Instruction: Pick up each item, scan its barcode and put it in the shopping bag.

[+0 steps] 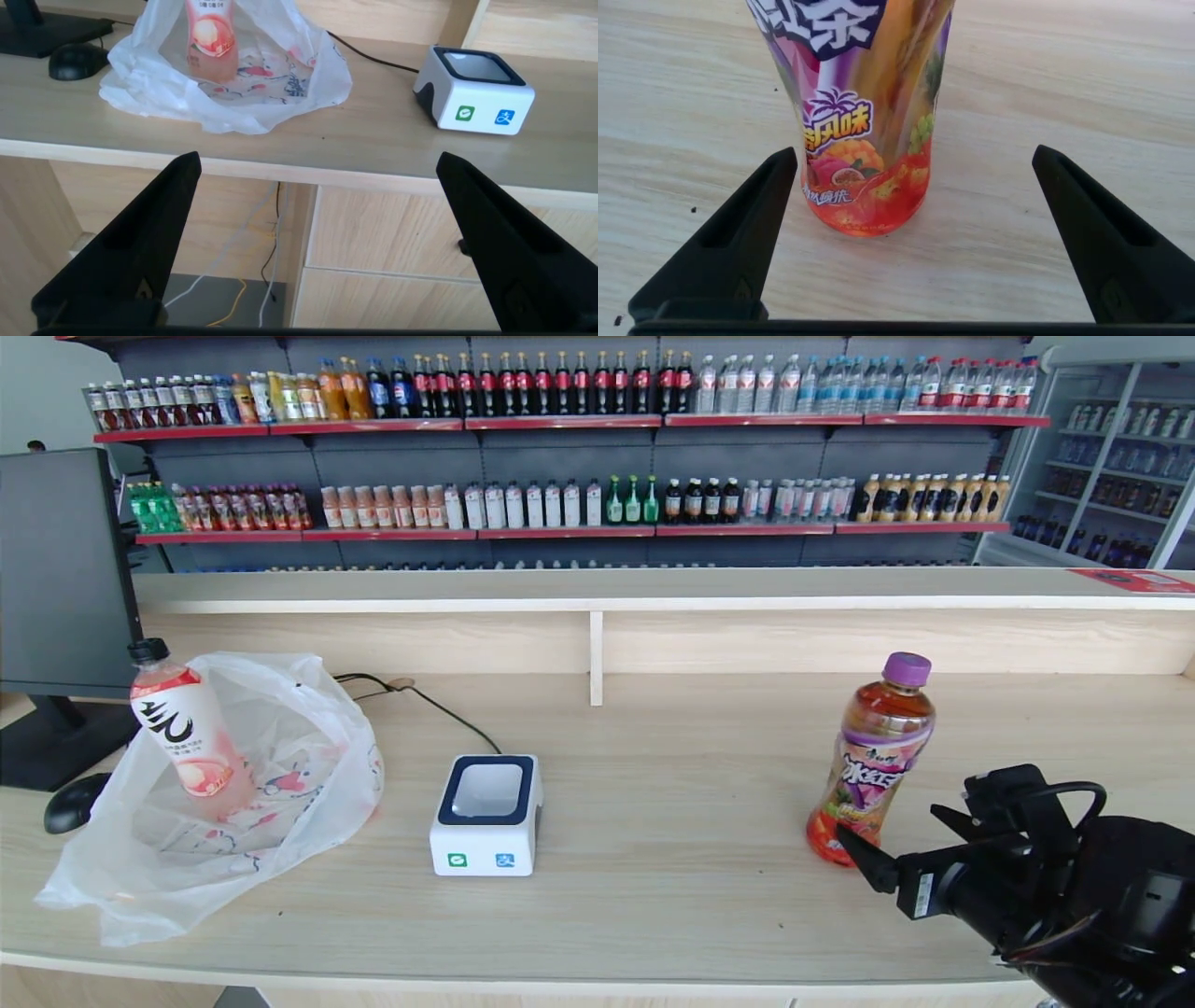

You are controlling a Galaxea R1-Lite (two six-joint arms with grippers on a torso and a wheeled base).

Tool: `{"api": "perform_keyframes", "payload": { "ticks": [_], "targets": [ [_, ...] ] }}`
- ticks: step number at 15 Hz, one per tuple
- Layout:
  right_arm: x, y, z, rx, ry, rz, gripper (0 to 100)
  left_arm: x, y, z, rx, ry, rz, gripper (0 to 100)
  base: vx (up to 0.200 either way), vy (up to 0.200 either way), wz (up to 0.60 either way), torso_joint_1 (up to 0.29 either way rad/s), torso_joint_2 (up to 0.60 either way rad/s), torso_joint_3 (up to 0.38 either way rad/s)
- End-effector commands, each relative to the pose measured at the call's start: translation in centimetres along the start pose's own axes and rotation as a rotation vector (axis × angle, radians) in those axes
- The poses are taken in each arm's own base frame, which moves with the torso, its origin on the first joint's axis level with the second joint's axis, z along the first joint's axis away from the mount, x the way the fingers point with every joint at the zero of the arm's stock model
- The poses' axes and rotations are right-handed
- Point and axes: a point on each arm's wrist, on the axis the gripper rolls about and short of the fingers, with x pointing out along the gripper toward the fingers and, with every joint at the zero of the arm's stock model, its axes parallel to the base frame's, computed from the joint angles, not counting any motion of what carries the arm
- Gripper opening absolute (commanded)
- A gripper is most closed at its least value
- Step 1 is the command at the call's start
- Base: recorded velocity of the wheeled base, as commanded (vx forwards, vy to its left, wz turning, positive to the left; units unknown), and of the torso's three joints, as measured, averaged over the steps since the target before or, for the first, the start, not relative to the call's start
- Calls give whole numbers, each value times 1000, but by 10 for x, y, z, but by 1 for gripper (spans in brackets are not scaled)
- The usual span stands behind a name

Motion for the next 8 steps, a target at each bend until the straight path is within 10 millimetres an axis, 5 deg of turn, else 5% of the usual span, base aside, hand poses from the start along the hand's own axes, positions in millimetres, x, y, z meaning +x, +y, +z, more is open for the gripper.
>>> {"api": "perform_keyframes", "payload": {
  "ticks": [1,8],
  "targets": [
    [-1,-4,-3,1,17,-17,100,0,0,0,0,1,0,100,0,0,0,0,0,0],
    [-7,-9,-6,3,37,-37,100,0,0,0,0,1,1,100,0,0,0,0,0,0]
  ]
}}
